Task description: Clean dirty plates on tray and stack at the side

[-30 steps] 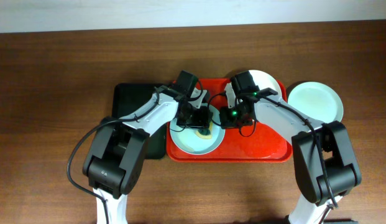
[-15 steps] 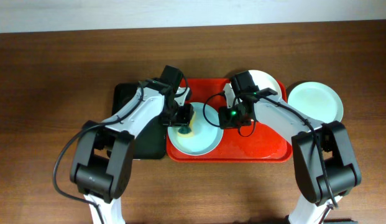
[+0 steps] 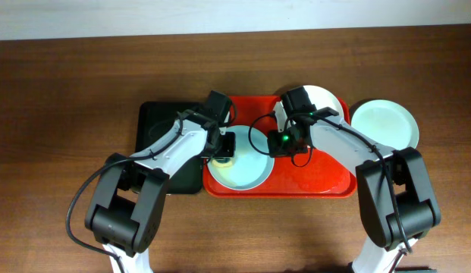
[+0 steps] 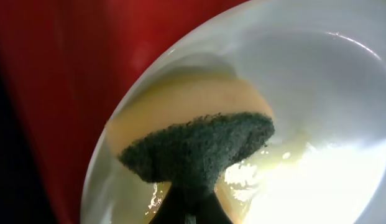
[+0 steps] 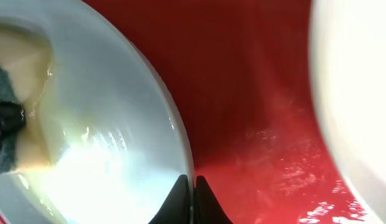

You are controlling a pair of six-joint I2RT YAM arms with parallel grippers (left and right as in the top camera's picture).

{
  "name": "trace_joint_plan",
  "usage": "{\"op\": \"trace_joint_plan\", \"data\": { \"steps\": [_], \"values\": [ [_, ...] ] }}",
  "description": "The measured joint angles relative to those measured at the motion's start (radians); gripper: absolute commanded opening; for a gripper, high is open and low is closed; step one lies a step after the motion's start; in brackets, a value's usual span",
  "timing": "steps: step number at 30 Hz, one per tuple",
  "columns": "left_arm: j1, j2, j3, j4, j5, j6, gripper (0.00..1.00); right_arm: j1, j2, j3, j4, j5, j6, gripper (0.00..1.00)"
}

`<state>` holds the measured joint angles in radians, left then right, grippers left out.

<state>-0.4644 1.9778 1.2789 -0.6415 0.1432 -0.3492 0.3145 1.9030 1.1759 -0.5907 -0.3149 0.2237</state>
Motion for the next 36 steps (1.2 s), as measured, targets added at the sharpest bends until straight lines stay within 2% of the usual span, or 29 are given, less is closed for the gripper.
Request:
{"op": "trace_joint_plan", "data": {
  "steps": [6, 10, 12, 13, 14, 15, 18, 21, 29, 36],
  "values": [
    [-0.049, 0.027, -0.014, 0.140, 0.254, -0.011, 0.00, -0.001, 0.000, 0.000, 0.000, 0.007, -0.001, 0.04],
    [-0.063, 0.043, 0.015, 0.086, 0.322, -0.011, 0.00, -0.001, 0.000, 0.000, -0.002, 0.002, 0.000, 0.04],
    [-0.057, 0.047, 0.055, 0.000, 0.312, -0.008, 0.00, -0.001, 0.000, 0.000, 0.001, -0.007, 0.000, 0.07],
    [-0.051, 0.047, 0.079, -0.053, 0.294, -0.007, 0.00, -0.001, 0.000, 0.000, 0.003, -0.011, -0.001, 0.18],
    [-0.047, 0.047, 0.105, -0.105, 0.268, -0.006, 0.00, 0.000, 0.000, 0.000, 0.003, -0.014, -0.001, 0.19],
    [-0.042, 0.047, 0.129, -0.146, 0.237, -0.002, 0.00, 0.000, 0.000, 0.000, 0.004, -0.018, 0.004, 0.19],
    [-0.024, 0.042, 0.182, -0.218, 0.135, 0.006, 0.00, 0.000, 0.000, 0.000, 0.006, -0.021, -0.002, 0.06],
    [-0.013, 0.033, 0.190, -0.248, 0.059, 0.011, 0.00, 0.000, 0.000, 0.000, 0.005, -0.021, -0.002, 0.04],
    [-0.014, 0.032, 0.139, -0.213, -0.051, 0.008, 0.00, 0.000, 0.000, 0.000, 0.005, -0.024, -0.003, 0.04],
    [-0.013, -0.011, 0.000, -0.037, -0.041, -0.015, 0.00, 0.000, 0.000, 0.000, 0.005, -0.023, -0.004, 0.04]
  ]
}}
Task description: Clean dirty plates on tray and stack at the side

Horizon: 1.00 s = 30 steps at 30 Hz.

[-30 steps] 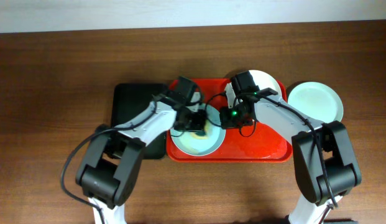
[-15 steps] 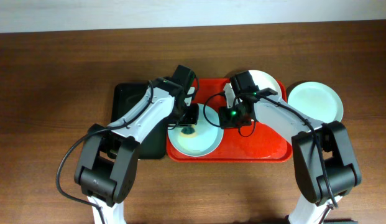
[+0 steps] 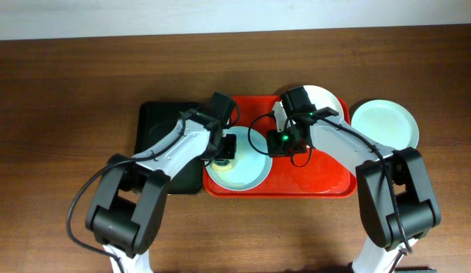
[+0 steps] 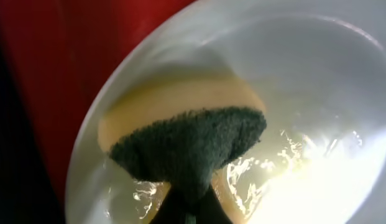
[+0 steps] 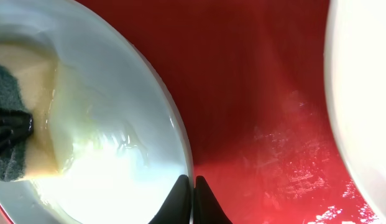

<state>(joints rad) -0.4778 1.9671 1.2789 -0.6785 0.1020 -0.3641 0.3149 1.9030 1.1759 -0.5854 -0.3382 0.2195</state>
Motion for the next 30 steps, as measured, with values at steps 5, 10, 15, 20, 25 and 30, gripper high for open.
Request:
{"op": "trace_joint_plan", "data": {
  "steps": [5, 10, 15, 20, 25, 30],
  "values": [
    [0.000, -0.018, -0.056, 0.133, 0.136, 0.000, 0.00, 0.000, 0.000, 0.000, 0.000, 0.007, 0.001, 0.04],
    [-0.025, -0.009, -0.048, 0.161, 0.332, 0.000, 0.00, 0.000, 0.000, 0.000, 0.000, 0.007, 0.000, 0.04],
    [0.014, -0.074, -0.004, 0.105, 0.353, 0.000, 0.00, 0.000, 0.000, 0.000, -0.001, 0.007, 0.001, 0.04],
    [0.138, -0.269, 0.038, -0.050, 0.239, 0.006, 0.00, 0.000, 0.000, 0.000, -0.001, 0.004, 0.001, 0.04],
    [0.268, -0.335, 0.048, -0.215, 0.091, 0.084, 0.00, 0.000, 0.000, 0.000, -0.001, 0.003, 0.001, 0.04],
    [0.342, -0.301, 0.015, -0.269, -0.053, 0.163, 0.00, 0.000, 0.000, 0.000, -0.001, 0.003, 0.001, 0.04]
  ]
}}
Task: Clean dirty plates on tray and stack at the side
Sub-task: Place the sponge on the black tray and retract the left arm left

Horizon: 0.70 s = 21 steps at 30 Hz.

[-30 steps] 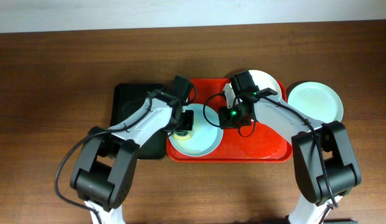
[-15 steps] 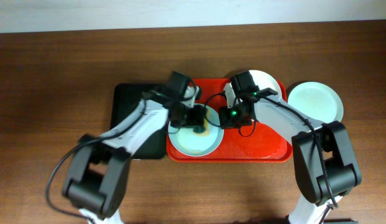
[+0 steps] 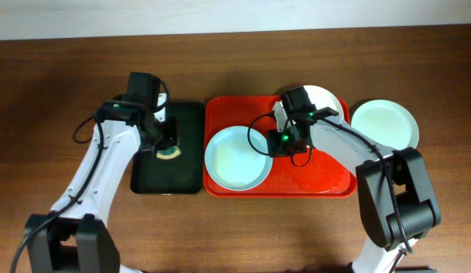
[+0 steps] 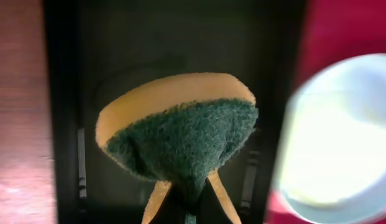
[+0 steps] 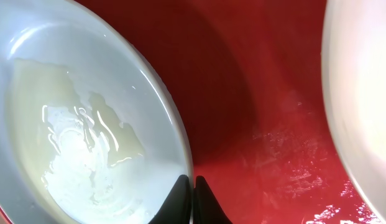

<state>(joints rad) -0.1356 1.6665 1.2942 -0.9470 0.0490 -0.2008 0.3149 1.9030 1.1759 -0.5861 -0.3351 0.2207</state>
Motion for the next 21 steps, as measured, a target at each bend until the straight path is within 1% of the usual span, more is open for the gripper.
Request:
{"op": "trace_joint_plan", "data": {
  "steps": [3, 9, 10, 11, 12, 13, 15, 18, 20, 21],
  "values": [
    [0.009, 0.035, -0.050, 0.031, -0.037, 0.027, 0.00, 0.000, 0.000, 0.000, 0.000, 0.000, 0.000, 0.04],
    [0.009, 0.101, -0.145, 0.121, -0.061, 0.048, 0.00, 0.000, 0.000, 0.000, 0.000, 0.000, 0.000, 0.04],
    [0.009, 0.106, -0.156, 0.135, -0.062, 0.048, 0.01, 0.000, 0.000, 0.000, 0.000, 0.000, 0.000, 0.04],
    [0.009, 0.111, -0.161, 0.143, -0.062, 0.049, 0.21, 0.000, 0.000, 0.000, 0.000, 0.000, 0.000, 0.04],
    [0.009, 0.113, -0.164, 0.145, -0.061, 0.051, 0.33, 0.000, 0.000, 0.000, 0.000, 0.000, 0.000, 0.04],
    [0.009, 0.113, -0.164, 0.144, -0.062, 0.056, 0.41, 0.000, 0.000, 0.000, 0.000, 0.000, 0.000, 0.04],
    [0.009, 0.113, -0.164, 0.144, -0.062, 0.060, 0.50, 0.000, 0.000, 0.000, 0.000, 0.000, 0.000, 0.05],
    [0.009, 0.113, -0.151, 0.106, -0.060, 0.061, 0.54, 0.000, 0.000, 0.000, 0.000, 0.000, 0.000, 0.06],
    [0.010, 0.112, -0.111, 0.061, -0.044, 0.061, 0.57, 0.000, 0.000, 0.000, 0.000, 0.000, 0.000, 0.16],
    [0.013, 0.109, -0.084, 0.045, -0.037, 0.056, 0.58, 0.000, 0.000, 0.000, 0.000, 0.000, -0.003, 0.19]
  ]
}}
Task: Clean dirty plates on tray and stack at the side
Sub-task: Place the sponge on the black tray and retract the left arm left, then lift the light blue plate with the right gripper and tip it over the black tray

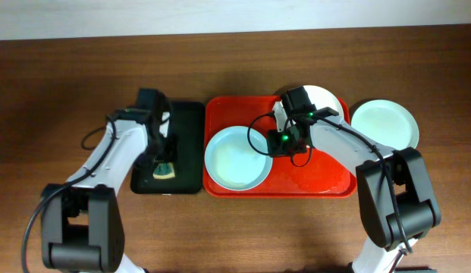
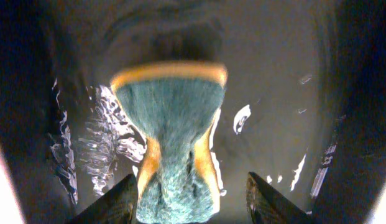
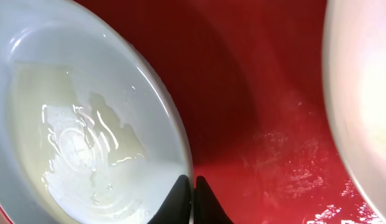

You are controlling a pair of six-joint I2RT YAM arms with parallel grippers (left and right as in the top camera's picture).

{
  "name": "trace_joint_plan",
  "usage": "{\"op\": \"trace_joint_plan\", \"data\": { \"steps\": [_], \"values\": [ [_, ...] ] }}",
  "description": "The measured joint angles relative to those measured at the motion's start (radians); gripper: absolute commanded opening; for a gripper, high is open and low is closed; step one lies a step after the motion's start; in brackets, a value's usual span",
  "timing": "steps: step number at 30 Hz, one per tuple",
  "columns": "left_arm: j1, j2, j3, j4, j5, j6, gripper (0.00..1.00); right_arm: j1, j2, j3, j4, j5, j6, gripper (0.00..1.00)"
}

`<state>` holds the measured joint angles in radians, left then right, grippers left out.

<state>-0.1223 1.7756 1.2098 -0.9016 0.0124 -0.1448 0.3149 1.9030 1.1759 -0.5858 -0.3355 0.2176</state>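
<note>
A pale blue plate, wet and glistening, lies at the left of the red tray. My right gripper is shut on that plate's right rim, also visible from overhead. A white plate rests at the tray's back right corner. A green-and-yellow sponge lies on the wet black tray. My left gripper stands open around the sponge, its fingers apart from it on both sides; overhead it is over the sponge.
A pale green plate sits on the wooden table just right of the red tray. The black tray adjoins the red tray's left edge. In the right wrist view the white plate fills the right side.
My left gripper was shut on the sponge above the black tray; now it is open and the sponge lies on the tray's wet floor. The right gripper and plate have not moved.
At first my left gripper pressed the sponge on the blue plate's left part while the right gripper pinched its rim. Later the sponge sat slightly elsewhere on the plate. Then it was held over the black tray, and now it lies there released.
</note>
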Motion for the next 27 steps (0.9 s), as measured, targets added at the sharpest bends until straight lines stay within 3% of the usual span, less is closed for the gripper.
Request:
{"op": "trace_joint_plan", "data": {
  "steps": [2, 4, 12, 19, 22, 27],
  "values": [
    [0.016, -0.016, 0.064, -0.028, 0.009, -0.025, 0.59, 0.000, 0.000, 0.000, -0.001, -0.004, 0.002, 0.21],
    [0.048, -0.060, 0.131, -0.037, 0.016, -0.063, 1.00, 0.000, 0.000, 0.000, -0.002, -0.005, 0.003, 0.21],
    [0.238, -0.275, 0.212, -0.033, 0.020, -0.163, 0.99, 0.000, 0.000, 0.000, -0.012, -0.006, 0.003, 0.20],
    [0.248, -0.276, 0.212, -0.034, 0.021, -0.171, 0.99, 0.001, 0.000, -0.021, 0.001, 0.015, 0.003, 0.19],
    [0.248, -0.276, 0.212, -0.034, 0.021, -0.171, 0.99, 0.003, -0.004, -0.059, 0.062, 0.013, 0.006, 0.04],
    [0.248, -0.276, 0.212, -0.034, 0.021, -0.171, 0.99, 0.006, -0.005, -0.070, 0.080, 0.001, 0.039, 0.04]
  ]
}}
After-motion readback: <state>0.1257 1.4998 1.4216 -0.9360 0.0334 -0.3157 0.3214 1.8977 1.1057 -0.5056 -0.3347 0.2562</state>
